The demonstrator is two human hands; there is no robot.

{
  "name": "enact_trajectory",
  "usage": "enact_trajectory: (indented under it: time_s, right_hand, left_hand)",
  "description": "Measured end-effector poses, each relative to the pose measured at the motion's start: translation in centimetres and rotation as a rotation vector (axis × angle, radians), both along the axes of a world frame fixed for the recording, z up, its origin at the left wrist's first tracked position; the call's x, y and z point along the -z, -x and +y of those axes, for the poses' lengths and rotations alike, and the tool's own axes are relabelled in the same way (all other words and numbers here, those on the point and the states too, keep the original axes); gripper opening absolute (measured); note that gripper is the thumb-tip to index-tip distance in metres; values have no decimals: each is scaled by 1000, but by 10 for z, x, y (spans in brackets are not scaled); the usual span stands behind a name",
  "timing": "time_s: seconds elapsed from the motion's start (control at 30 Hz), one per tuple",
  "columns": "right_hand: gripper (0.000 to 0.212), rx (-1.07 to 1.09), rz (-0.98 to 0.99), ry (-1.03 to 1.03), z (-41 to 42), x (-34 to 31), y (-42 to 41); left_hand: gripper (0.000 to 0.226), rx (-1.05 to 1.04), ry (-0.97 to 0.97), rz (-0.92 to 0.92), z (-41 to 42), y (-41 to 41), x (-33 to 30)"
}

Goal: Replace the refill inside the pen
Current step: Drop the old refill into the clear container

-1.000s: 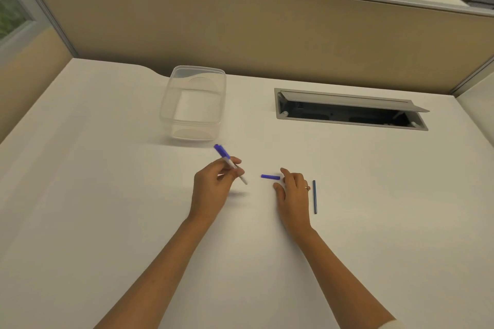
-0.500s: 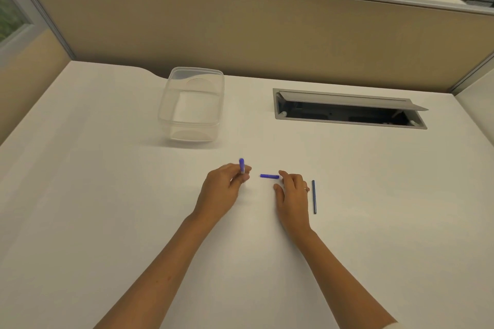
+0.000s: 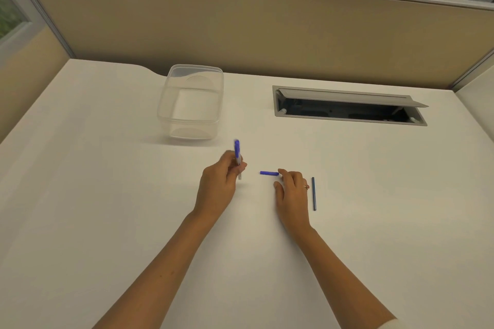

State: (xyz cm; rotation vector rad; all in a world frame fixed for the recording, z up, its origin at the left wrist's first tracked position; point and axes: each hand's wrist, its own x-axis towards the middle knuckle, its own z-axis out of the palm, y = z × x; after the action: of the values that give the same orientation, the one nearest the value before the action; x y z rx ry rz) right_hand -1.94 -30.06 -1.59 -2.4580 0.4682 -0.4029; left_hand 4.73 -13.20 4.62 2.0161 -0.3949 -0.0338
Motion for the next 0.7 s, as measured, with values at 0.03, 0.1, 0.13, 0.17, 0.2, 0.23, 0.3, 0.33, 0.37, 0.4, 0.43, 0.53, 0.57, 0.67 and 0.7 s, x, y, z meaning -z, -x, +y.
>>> enact_trajectory:
  time_s: [0.03, 0.1, 0.13, 0.17, 0.2, 0.23, 0.3, 0.33, 0.37, 0.4, 0.43, 0.53, 0.57, 0.67, 0.7]
  right_hand:
    - [30, -1, 2, 4, 0, 0, 0]
    - [30, -1, 11, 14, -1, 1, 0]
    - [31, -1, 15, 15, -1, 1, 0]
    - [31, -1, 18, 13, -1, 1, 0]
    - [31, -1, 17, 9, -1, 1, 0]
    - [31, 2, 14, 5, -1, 1, 0]
    - [31, 4, 7, 6, 0, 1, 1]
    - [31, 3, 7, 12, 0, 1, 1]
    - [31, 2, 7, 18, 0, 1, 1]
    - [31, 2, 8, 23, 0, 1, 1]
    - [31, 1, 8, 27, 0, 1, 1]
    - [31, -2, 5, 40, 0, 1, 2]
    - [31, -1, 4, 41, 0, 1, 2]
    - [30, 0, 1, 38, 0, 0, 3]
    - [30, -3, -3, 37, 0, 0, 3]
  left_hand:
    - [3, 41, -39, 13, 2, 1, 3]
    - [8, 90, -108, 41, 4, 4, 8]
    - [8, 88, -113, 44, 4, 4, 8]
    - [6, 74, -91, 42, 4, 4, 7]
    - [3, 52, -51, 35, 3, 3, 5]
    - [2, 24, -3, 24, 2, 3, 2]
    - [4, -32, 99, -15, 0, 3, -4]
    - [7, -59, 154, -43, 0, 3, -7]
    - [12, -89, 208, -69, 0, 4, -8]
    - [15, -122, 257, -90, 0, 5, -9]
    - [15, -156, 298, -108, 0, 6, -8]
    - [10, -208, 326, -115, 5, 10, 3]
    - [11, -194, 294, -76, 7, 12, 8]
    - [20, -122, 155, 114, 13, 15, 20]
    - [19, -120, 131, 143, 15, 15, 24]
